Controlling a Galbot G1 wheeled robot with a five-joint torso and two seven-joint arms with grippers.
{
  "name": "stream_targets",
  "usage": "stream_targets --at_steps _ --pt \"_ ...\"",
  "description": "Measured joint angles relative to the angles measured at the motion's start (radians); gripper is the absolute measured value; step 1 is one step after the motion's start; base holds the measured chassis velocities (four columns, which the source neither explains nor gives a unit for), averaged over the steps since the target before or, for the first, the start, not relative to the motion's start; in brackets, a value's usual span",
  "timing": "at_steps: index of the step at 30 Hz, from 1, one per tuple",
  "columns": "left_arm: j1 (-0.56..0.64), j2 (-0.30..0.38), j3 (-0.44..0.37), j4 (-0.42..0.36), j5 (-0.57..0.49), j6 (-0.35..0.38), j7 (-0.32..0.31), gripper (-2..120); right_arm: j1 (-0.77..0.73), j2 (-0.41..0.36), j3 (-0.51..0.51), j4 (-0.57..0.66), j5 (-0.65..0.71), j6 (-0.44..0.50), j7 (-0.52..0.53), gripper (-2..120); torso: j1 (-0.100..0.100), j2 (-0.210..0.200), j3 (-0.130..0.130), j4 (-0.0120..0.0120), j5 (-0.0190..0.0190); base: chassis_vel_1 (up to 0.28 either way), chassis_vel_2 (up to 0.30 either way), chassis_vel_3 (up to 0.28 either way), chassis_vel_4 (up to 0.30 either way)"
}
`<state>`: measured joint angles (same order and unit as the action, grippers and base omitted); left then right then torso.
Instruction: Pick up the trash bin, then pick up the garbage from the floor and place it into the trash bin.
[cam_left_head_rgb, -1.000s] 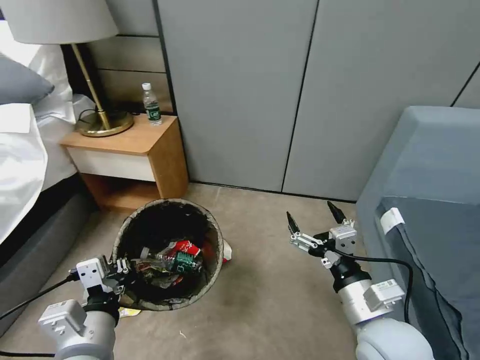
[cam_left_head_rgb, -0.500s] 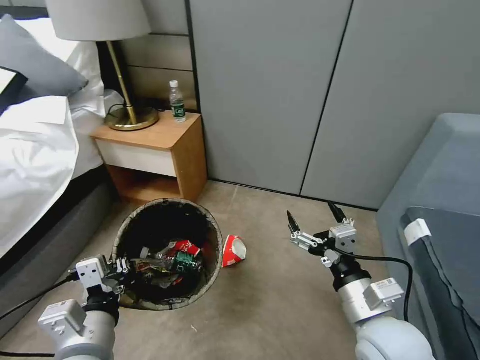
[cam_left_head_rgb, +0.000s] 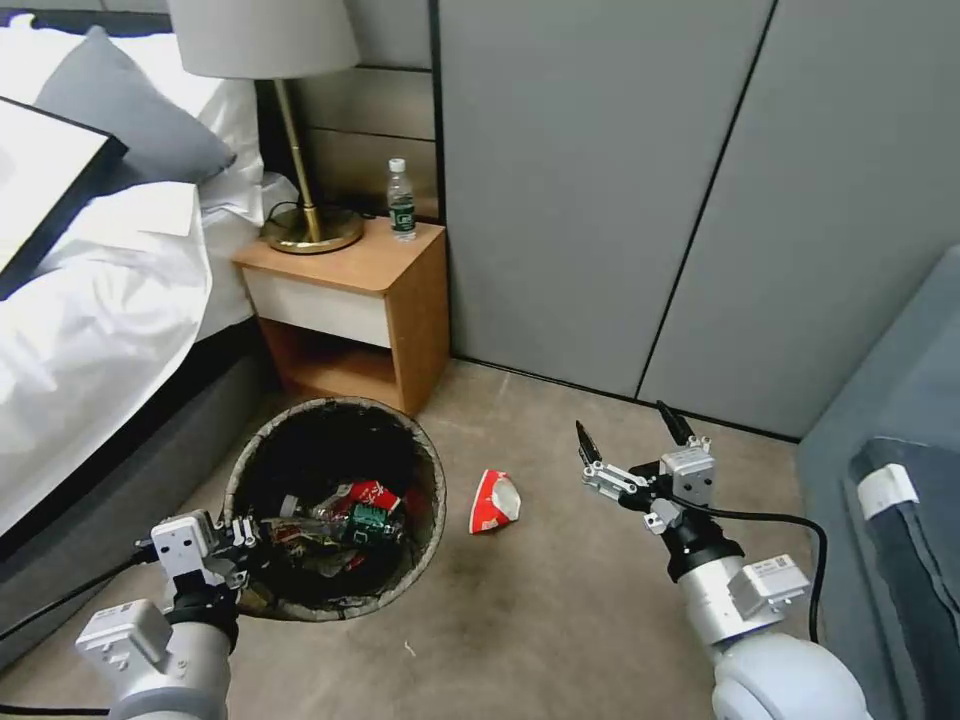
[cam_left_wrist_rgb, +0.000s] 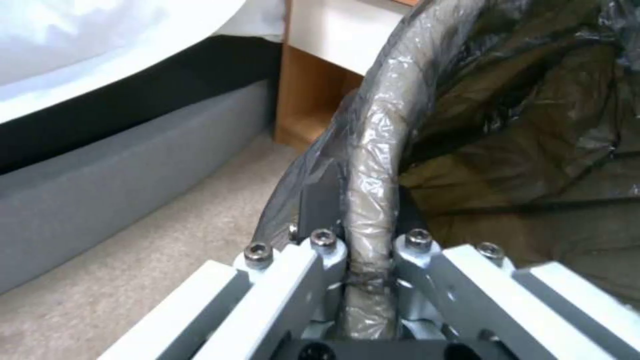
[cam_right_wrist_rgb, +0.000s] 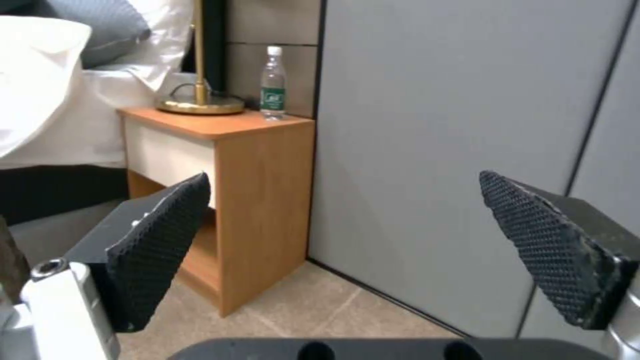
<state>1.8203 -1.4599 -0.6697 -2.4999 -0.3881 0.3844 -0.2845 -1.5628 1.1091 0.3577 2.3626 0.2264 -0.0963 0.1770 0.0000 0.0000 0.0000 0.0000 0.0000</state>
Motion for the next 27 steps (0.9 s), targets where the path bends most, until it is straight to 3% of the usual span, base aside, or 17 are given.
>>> stream_targets --at_steps 19,27 --pt "0.003 0.005 0.002 0.000 0.008 -0.016 -0.010 3 0.023 -0.017 -0.002 -0.015 0.047 -0.042 0.031 100 0.000 0.000 0.000 0.0000 0.0000 0.007 0.009 0.007 0.006" --pt "0.003 0.012 0.001 0.000 0.011 -0.016 -0.010 3 0.095 -0.056 -0.060 -0.103 0.110 -0.099 0.104 100 0.000 0.000 0.000 -0.0001 0.0001 0.000 0.000 0.000 0.000"
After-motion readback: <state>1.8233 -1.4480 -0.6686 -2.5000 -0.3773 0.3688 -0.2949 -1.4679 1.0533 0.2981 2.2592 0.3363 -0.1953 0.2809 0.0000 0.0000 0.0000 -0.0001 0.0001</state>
